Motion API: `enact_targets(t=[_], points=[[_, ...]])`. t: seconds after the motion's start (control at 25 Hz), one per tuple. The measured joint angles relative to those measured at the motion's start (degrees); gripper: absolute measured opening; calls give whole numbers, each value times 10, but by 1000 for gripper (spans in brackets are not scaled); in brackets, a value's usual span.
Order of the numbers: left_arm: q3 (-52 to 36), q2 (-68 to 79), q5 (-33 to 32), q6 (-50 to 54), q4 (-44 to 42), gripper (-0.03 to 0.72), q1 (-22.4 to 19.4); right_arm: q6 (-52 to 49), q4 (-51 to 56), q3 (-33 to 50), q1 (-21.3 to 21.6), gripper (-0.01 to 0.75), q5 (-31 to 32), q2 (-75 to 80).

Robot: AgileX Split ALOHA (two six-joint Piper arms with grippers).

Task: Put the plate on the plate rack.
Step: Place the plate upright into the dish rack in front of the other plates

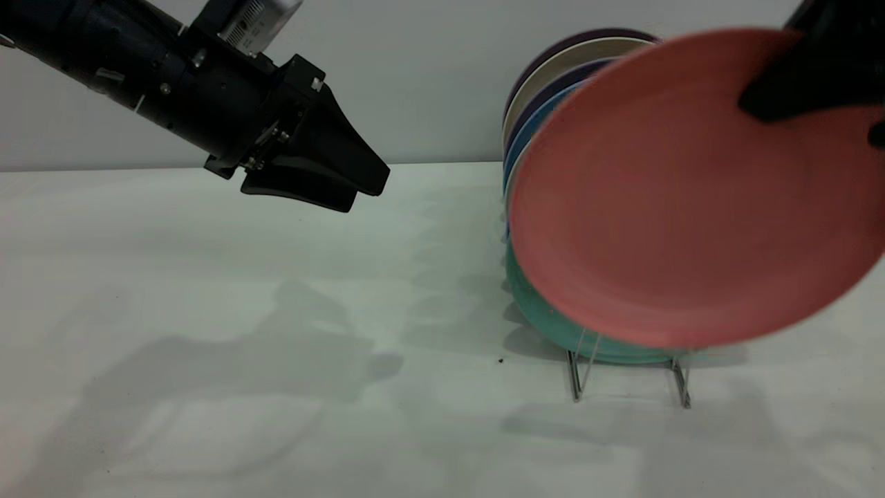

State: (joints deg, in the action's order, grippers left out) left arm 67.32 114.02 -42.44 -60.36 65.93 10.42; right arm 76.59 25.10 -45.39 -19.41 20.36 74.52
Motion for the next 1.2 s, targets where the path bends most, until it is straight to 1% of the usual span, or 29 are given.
enact_targets(t=[0.08,0.52,1.2], points=[[0,0,1,0,0,469,0,0,-3,-10,0,81,-1,0],[0,0,4,0,0,468,0,1,-18,-11,0,79,-55,20],[0,0,8,-13,11,468,0,29,-18,-11,0,79,-108,77]])
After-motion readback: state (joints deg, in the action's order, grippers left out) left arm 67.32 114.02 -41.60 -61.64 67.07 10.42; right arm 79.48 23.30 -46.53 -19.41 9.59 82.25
